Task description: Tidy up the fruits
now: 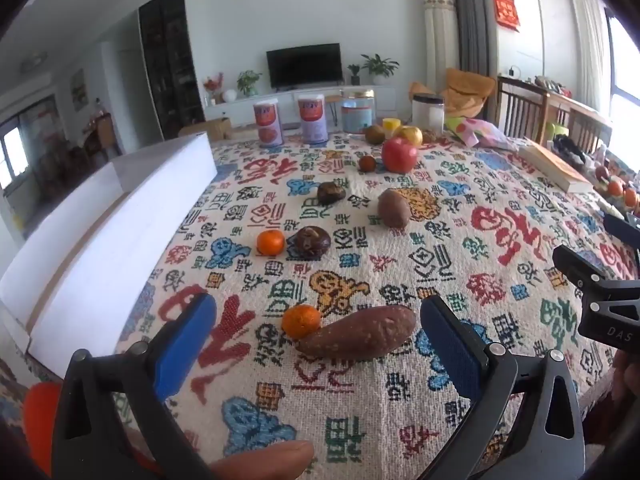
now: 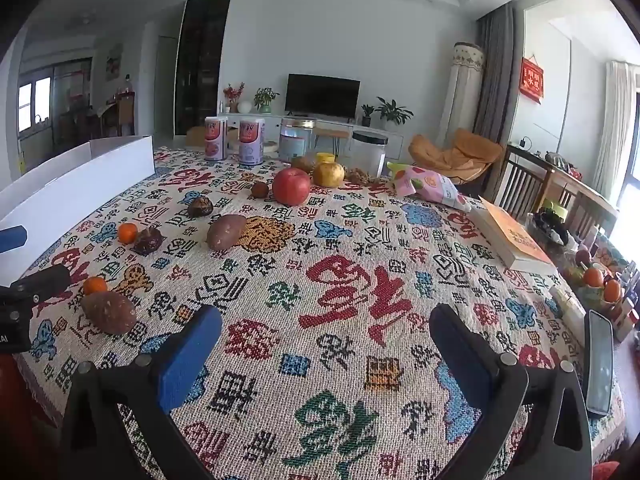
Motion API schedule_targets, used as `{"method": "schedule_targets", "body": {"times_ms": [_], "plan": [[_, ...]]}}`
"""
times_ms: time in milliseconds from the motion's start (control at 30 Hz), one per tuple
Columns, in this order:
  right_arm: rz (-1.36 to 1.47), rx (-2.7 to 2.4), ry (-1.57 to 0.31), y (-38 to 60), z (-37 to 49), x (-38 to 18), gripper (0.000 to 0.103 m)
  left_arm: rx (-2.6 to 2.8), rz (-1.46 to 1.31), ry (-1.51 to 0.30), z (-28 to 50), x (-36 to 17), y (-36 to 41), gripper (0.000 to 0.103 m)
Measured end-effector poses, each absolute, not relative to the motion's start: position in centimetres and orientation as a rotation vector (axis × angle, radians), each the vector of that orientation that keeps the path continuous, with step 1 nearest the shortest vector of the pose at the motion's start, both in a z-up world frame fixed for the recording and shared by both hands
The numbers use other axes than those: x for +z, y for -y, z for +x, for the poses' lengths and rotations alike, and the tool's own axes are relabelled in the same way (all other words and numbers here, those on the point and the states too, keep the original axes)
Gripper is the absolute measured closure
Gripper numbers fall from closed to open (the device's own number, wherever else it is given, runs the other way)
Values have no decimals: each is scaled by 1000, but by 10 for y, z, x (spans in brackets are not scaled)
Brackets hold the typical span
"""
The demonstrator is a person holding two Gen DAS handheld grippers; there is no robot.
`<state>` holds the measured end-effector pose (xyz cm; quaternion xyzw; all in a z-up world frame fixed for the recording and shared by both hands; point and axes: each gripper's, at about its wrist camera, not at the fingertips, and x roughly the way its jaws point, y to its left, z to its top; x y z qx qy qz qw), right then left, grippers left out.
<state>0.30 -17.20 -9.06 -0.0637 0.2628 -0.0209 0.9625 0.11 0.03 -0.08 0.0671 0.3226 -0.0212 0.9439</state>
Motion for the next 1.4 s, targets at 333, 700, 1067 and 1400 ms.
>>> {"method": "schedule_targets", "body": {"times_ms": [333,700,1067,1400], "plan": [[-118,-34,-532,170,2,-91,0,-50,88,-662,0,-3,-9,1],[-149,-46,-530,162,2,-97,0,-27,68,-661,3,0,-18,1],[-145,-48,-554,160,6,-103,0,-17,73,-668,5,-6,-19,1],[-136,-72,-546,163,6,-102,0,-14,74,-670,4,-7,-20,1]]}}
